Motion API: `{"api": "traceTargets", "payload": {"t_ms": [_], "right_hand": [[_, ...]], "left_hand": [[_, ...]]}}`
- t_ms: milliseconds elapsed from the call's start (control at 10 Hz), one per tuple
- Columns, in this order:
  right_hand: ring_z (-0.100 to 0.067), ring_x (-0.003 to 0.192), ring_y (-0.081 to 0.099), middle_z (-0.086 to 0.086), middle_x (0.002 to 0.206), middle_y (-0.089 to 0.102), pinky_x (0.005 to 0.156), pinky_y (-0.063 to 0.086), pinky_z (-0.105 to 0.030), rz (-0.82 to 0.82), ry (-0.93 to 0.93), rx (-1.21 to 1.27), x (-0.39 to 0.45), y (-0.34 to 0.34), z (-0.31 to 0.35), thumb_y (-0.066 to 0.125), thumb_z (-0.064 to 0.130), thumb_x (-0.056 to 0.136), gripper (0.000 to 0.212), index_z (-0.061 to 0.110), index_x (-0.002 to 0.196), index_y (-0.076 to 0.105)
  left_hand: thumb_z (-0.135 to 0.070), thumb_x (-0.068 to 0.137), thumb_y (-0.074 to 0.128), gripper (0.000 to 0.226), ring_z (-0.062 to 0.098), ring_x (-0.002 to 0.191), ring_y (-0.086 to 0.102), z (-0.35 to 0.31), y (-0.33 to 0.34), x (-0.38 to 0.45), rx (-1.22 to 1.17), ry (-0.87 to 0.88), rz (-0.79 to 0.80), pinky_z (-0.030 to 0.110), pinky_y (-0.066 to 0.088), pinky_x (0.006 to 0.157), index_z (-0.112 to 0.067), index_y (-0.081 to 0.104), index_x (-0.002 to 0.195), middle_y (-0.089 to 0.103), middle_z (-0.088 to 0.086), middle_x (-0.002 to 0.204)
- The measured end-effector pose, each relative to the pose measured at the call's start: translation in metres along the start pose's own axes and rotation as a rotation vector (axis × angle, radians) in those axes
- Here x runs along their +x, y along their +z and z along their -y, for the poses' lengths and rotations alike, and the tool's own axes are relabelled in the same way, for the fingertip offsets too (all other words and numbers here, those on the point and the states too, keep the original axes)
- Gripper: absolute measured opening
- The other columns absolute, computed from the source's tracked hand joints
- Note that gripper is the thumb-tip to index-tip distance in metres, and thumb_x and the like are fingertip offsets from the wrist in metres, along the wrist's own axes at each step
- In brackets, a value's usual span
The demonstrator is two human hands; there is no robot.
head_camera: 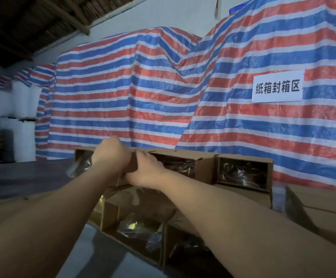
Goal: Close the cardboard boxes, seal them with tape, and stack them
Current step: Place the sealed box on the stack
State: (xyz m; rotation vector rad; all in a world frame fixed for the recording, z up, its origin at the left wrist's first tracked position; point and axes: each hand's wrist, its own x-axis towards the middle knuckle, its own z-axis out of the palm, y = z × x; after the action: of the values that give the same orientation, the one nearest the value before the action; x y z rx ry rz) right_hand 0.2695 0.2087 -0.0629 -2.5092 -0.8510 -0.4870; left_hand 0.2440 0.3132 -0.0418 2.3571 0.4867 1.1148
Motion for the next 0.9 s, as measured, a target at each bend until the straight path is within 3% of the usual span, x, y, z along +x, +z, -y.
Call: {"api": "traceTargets", "payload": {"t_ms": [100, 200, 300, 400, 500, 600, 700, 800, 900], "right_hand": [[-0.026, 0.143, 0.034, 0.003, 0.151, 0.038, 0.115, 0.030, -0.059, -0.027, 0.005, 0.033, 0.009, 0.017, 0.021, 0.074, 0.062, 0.061, 0.103, 0.037, 0.148, 0.024], [-0.024, 0.146, 0.023, 0.001, 0.154, 0.032, 0.119, 0.018, -0.062, -0.128, 0.036, 0.077, 0.016, 0.025, 0.032, 0.074, 0.060, 0.066, 0.103, 0.036, 0.149, 0.017], [-0.030, 0.148, 0.021, -0.007, 0.157, 0.029, 0.120, 0.015, -0.061, -0.111, 0.067, 0.041, 0.020, 0.017, 0.040, 0.063, 0.045, 0.090, 0.074, 0.026, 0.152, 0.027], [-0.030, 0.152, 0.018, -0.010, 0.164, 0.025, 0.122, 0.016, -0.052, -0.043, 0.081, -0.018, 0.021, 0.013, 0.044, 0.053, 0.028, 0.102, 0.058, 0.013, 0.154, 0.034], [-0.021, 0.145, 0.034, -0.009, 0.157, 0.040, 0.109, 0.027, -0.011, -0.107, 0.142, 0.178, 0.017, 0.005, 0.044, 0.049, 0.016, 0.104, 0.047, 0.008, 0.150, 0.040], [-0.019, 0.135, 0.046, -0.004, 0.137, 0.055, 0.097, 0.032, -0.008, -0.278, 0.148, 0.234, 0.002, -0.017, 0.053, 0.050, 0.016, 0.103, 0.038, 0.014, 0.141, 0.047], [-0.018, 0.121, 0.057, -0.002, 0.127, 0.062, 0.087, 0.038, -0.019, -0.293, 0.130, 0.227, -0.008, -0.041, 0.054, 0.059, 0.019, 0.098, 0.036, 0.017, 0.134, 0.055], [-0.026, 0.106, 0.062, -0.009, 0.118, 0.066, 0.078, 0.041, -0.023, -0.329, 0.144, 0.286, -0.022, -0.067, 0.055, 0.058, 0.015, 0.096, 0.025, 0.013, 0.121, 0.063], [-0.014, 0.077, 0.053, -0.002, 0.096, 0.056, 0.064, 0.040, -0.020, -0.351, 0.251, 0.364, -0.036, -0.091, 0.058, 0.049, 0.016, 0.101, 0.010, 0.020, 0.109, 0.054]], "left_hand": [[-0.030, 0.097, 0.049, 0.017, 0.026, 0.081, 0.061, 0.002, -0.012, 0.001, -0.092, 0.025, -0.045, 0.042, 0.054, 0.075, -0.013, 0.052, 0.093, 0.059, 0.008, 0.086], [-0.029, 0.100, 0.045, 0.023, 0.027, 0.082, 0.063, -0.004, -0.024, 0.002, -0.116, 0.096, -0.063, 0.041, 0.053, 0.077, -0.012, 0.055, 0.089, 0.062, 0.011, 0.088], [-0.027, 0.102, 0.041, 0.021, 0.019, 0.071, 0.056, -0.016, -0.033, -0.003, -0.168, 0.141, -0.097, 0.036, 0.049, 0.070, -0.012, 0.052, 0.092, 0.056, 0.006, 0.081], [-0.025, 0.101, 0.041, 0.019, 0.021, 0.079, 0.057, -0.031, -0.037, -0.012, -0.082, 0.252, -0.059, 0.036, 0.050, 0.074, -0.011, 0.051, 0.094, 0.055, 0.006, 0.088], [-0.029, 0.102, 0.037, 0.024, 0.023, 0.085, 0.061, -0.043, -0.044, -0.017, -0.048, 0.266, 0.025, 0.035, 0.052, 0.075, -0.012, 0.052, 0.099, 0.058, 0.007, 0.093], [-0.029, 0.103, 0.037, 0.024, 0.022, 0.090, 0.062, -0.052, -0.050, -0.018, -0.018, 0.308, 0.046, 0.036, 0.054, 0.082, -0.012, 0.053, 0.098, 0.060, 0.008, 0.098], [-0.036, 0.100, 0.038, 0.028, 0.015, 0.075, 0.056, -0.055, -0.066, -0.016, -0.167, 0.282, -0.040, 0.030, 0.043, 0.065, -0.014, 0.055, 0.097, 0.060, 0.005, 0.091], [-0.037, 0.099, 0.038, 0.029, 0.016, 0.080, 0.055, -0.045, -0.087, -0.013, -0.166, 0.327, -0.217, 0.033, 0.045, 0.069, -0.015, 0.056, 0.105, 0.058, 0.003, 0.095], [-0.041, 0.099, 0.039, 0.037, 0.023, 0.097, 0.057, -0.030, -0.113, -0.016, -0.143, 0.279, -0.224, 0.043, 0.053, 0.084, -0.015, 0.053, 0.122, 0.058, 0.007, 0.113]]}}
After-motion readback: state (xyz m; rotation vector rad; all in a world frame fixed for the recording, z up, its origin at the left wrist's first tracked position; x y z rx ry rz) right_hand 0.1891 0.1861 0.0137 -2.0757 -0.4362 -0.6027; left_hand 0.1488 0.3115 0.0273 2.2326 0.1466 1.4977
